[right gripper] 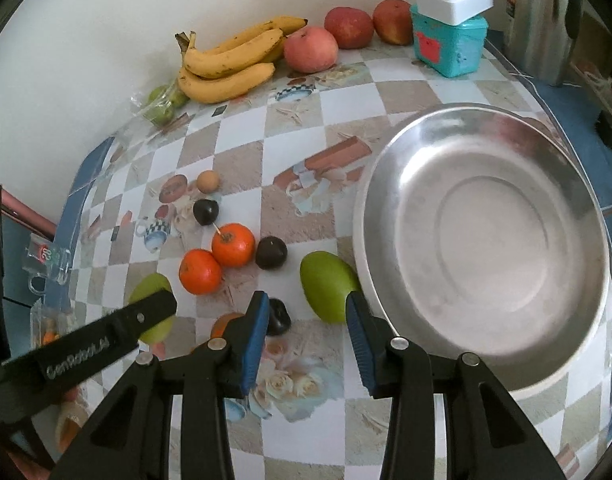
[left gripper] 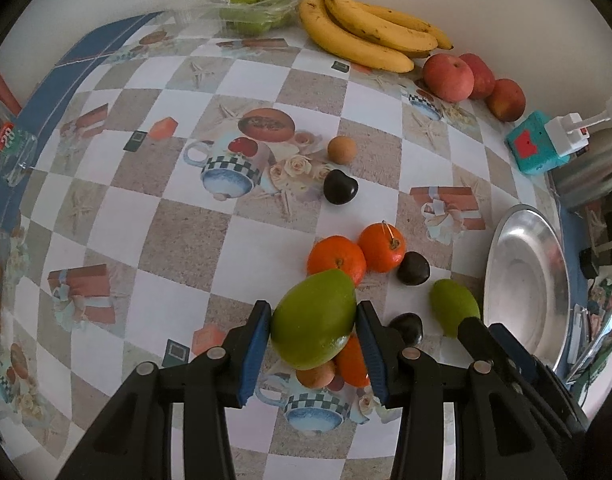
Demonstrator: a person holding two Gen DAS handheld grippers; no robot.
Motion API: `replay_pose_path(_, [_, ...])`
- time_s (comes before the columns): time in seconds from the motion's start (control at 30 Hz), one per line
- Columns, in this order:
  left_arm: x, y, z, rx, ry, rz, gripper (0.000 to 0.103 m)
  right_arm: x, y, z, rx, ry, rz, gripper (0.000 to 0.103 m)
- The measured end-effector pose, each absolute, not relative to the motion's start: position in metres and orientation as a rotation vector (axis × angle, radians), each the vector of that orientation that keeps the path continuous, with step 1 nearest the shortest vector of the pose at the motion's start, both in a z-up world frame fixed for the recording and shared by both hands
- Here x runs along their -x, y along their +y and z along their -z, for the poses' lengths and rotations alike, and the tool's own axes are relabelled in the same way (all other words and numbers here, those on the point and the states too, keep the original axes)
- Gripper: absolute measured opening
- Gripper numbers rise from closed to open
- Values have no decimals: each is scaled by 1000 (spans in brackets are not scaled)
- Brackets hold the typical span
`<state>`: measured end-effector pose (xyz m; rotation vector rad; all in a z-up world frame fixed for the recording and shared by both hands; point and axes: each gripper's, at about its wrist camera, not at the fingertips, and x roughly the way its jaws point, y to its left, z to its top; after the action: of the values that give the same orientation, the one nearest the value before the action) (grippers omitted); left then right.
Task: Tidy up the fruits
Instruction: 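Carry both green mangoes over the steel bowl with both tools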
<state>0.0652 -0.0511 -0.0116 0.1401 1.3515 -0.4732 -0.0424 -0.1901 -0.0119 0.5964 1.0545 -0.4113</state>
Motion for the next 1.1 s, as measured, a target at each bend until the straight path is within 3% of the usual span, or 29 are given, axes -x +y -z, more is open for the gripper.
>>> replay_pose_path(1.1, [-112, -68, 21, -26, 1391, 435, 47, 2, -186, 45, -481, 1209, 425, 40])
